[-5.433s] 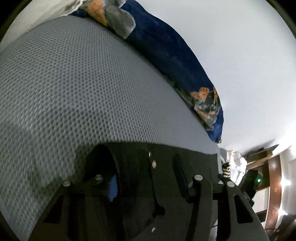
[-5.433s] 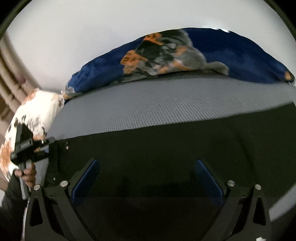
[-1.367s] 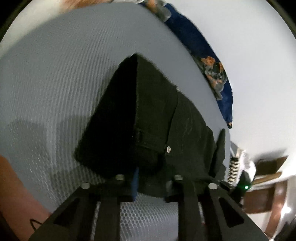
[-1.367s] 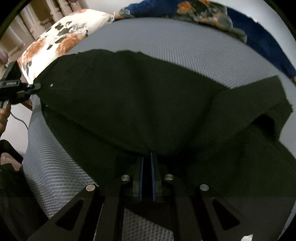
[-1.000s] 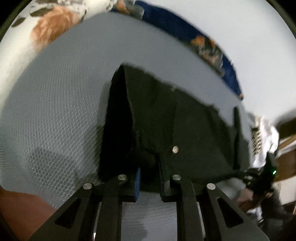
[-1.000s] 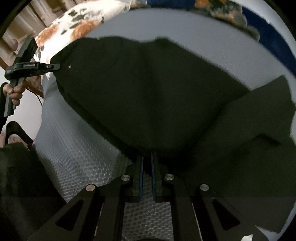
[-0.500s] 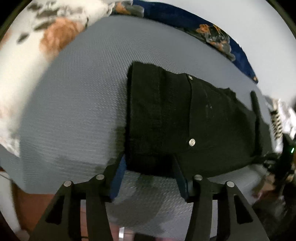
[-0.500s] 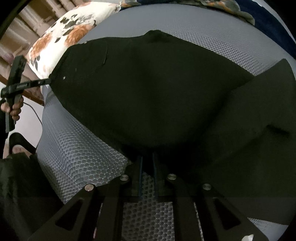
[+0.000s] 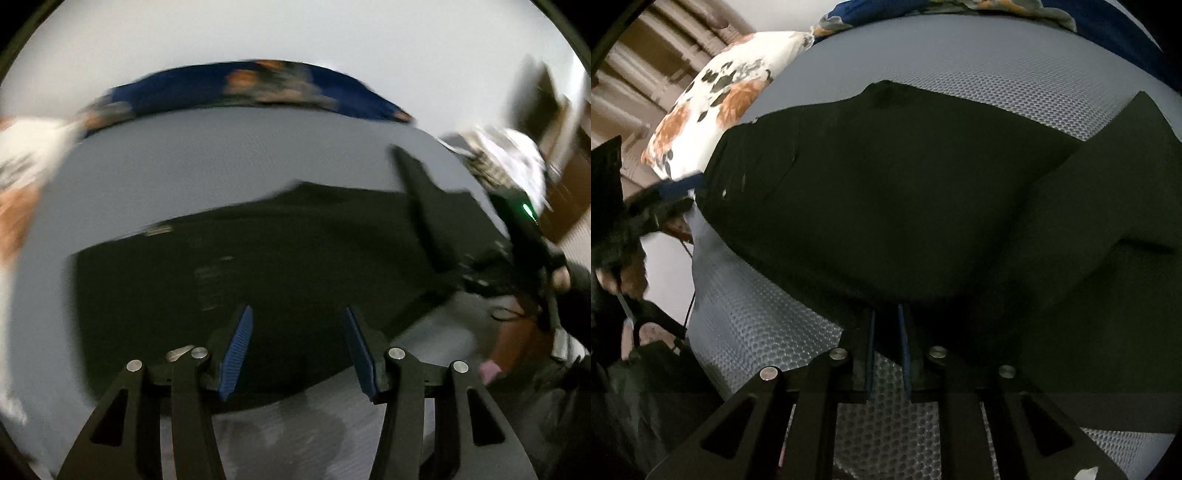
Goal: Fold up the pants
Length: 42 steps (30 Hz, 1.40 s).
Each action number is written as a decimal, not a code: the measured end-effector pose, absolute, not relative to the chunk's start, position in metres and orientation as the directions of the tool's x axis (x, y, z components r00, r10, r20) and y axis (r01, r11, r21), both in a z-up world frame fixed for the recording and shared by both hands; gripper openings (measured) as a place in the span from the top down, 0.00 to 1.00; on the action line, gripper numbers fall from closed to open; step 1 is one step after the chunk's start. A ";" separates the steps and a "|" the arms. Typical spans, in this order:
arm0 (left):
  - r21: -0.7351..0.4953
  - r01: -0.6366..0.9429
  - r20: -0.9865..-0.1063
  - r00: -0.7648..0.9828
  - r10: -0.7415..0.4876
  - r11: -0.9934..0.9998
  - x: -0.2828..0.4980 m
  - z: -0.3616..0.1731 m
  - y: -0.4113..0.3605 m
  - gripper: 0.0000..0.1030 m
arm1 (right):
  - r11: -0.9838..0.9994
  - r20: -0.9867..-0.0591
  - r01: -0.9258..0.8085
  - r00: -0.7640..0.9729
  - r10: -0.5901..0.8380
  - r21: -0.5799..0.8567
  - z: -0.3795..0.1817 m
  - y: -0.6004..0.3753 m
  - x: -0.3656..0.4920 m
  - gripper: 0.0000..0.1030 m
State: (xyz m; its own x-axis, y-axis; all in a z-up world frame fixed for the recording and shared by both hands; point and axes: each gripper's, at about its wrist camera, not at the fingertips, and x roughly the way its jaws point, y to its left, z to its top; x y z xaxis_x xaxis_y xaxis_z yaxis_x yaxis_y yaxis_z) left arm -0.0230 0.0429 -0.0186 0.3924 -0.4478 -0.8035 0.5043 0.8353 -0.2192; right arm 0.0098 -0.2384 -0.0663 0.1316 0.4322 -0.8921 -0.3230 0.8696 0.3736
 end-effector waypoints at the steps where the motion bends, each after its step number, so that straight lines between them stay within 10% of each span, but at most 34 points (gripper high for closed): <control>1: -0.220 0.546 -0.804 0.368 -0.467 0.808 -0.024 -0.024 0.023 0.49 | 0.871 -0.892 -0.319 0.132 0.432 0.374 -0.066 -0.238 0.011 0.88; 14: -0.200 0.741 -0.844 0.202 -0.496 0.641 -0.037 -0.070 -0.096 0.50 | 0.855 -0.873 -0.308 0.127 0.471 0.416 -0.064 -0.244 0.017 0.88; 19: -0.195 0.721 -0.855 0.207 -0.476 0.665 -0.037 -0.084 -0.108 0.91 | 0.868 -0.884 -0.317 0.148 0.443 0.381 -0.054 -0.251 0.017 0.68; 42: -0.310 0.650 -0.831 0.169 -0.529 0.694 -0.028 -0.086 -0.091 0.92 | 0.695 -0.751 0.343 0.493 0.440 0.633 -0.097 -0.505 0.146 0.70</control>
State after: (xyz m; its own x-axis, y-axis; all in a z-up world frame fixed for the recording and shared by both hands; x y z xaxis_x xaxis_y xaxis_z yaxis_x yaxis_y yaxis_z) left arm -0.0276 -0.0913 -0.0859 0.1692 -0.5292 -0.8314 0.6498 0.6942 -0.3097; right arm 0.1459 -0.5054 -0.0970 0.4927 0.4405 -0.7505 0.3427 0.6945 0.6326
